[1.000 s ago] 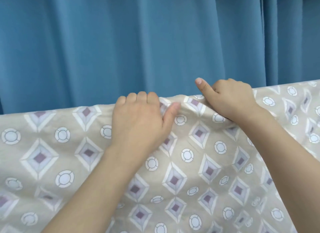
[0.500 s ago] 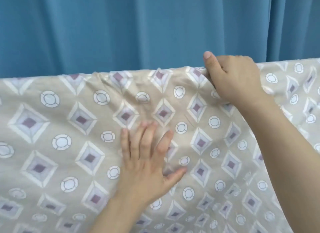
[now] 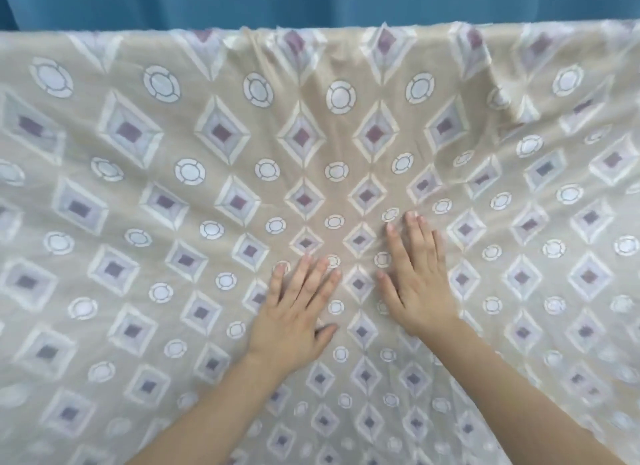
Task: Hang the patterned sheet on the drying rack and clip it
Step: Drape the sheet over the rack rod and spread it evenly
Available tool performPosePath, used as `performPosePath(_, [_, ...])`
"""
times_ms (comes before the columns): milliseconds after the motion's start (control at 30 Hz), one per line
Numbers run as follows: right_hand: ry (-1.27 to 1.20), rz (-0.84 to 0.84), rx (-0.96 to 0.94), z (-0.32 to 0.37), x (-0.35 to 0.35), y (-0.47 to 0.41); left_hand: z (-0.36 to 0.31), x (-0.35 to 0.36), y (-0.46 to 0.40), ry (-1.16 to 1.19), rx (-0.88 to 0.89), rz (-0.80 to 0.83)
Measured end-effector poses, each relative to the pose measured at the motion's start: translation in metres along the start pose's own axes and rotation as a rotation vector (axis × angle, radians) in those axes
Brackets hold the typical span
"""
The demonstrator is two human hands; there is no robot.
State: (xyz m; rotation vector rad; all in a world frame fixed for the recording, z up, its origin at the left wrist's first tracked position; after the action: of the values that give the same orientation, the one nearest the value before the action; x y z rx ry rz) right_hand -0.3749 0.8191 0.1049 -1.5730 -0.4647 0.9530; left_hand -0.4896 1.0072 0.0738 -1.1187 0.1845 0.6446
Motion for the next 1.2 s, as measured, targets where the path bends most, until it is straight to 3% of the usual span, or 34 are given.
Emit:
performPosePath(267, [0.019, 0.115, -0.044, 0.021, 0.013, -0.006, 0.078, -0.018, -0.036, -0.099, -0.282, -0.319])
performPosePath(333, [0.045, 0.277, -0.127, 0.032, 0.026, 0.012, 0.08, -0.004, -0.008, -0.079, -0.262, -0.25])
performPosePath(467, [0.021, 0.595, -0.268, 0.059, 0.05, 0.035, 0.075, 0.024, 0.095, -0.061, -0.203, 0.132])
performPosePath(567, [-0.098, 0.48, -0.351, 0.1, 0.056, 0.001, 0.107, 0.007, 0.108, -0.054, -0.312, 0.185])
performPosePath(700, [-0.196, 0.282, -0.416, 0.175, 0.062, -0.063, 0.19, -0.042, 0.056, -0.136, -0.477, -0.126])
performPosePath(767, [-0.161, 0.287, -0.434, 0.213, 0.07, -0.08, 0.23, -0.056, 0.063, -0.216, -0.583, -0.148])
performPosePath(833, [-0.127, 0.372, -0.486, 0.246, 0.081, -0.083, 0.246, -0.063, 0.1, -0.187, -0.745, 0.098])
performPosePath(933, [-0.125, 0.631, -0.615, 0.291, 0.099, -0.08, 0.248, -0.064, 0.179, -0.07, -0.907, 0.611])
performPosePath(967, [-0.163, 0.63, -0.652, 0.304, 0.1, -0.081, 0.254, -0.07, 0.194, -0.041, -0.937, 0.62])
performPosePath(1033, [-0.241, 0.416, -0.744, 0.332, 0.095, -0.093, 0.28, -0.092, 0.198, -0.088, -0.961, 0.392])
performPosePath(1133, [-0.339, 0.137, -0.731, 0.379, 0.084, -0.125, 0.332, -0.129, 0.189, -0.232, -0.988, -0.005])
performPosePath(1167, [-0.345, 0.11, -0.716, 0.395, 0.079, -0.137, 0.344, -0.135, 0.196, -0.284, -1.014, -0.008])
performPosePath(1200, [-0.337, 0.108, -0.713, 0.41, 0.076, -0.146, 0.351, -0.138, 0.205, -0.305, -1.057, 0.103])
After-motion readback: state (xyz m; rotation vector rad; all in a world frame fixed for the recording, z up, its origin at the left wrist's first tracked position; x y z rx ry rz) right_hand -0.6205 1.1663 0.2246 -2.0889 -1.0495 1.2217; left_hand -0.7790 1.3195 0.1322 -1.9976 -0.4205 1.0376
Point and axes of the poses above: each hand's wrist, its own y-axis away from the middle knuckle, its own x-axis out of the palm, z = x × y, the point moved 1 cm from there along -y, towards the middle knuckle, and after that the axes turned 11 degrees about -z, right-handed, at the moved point
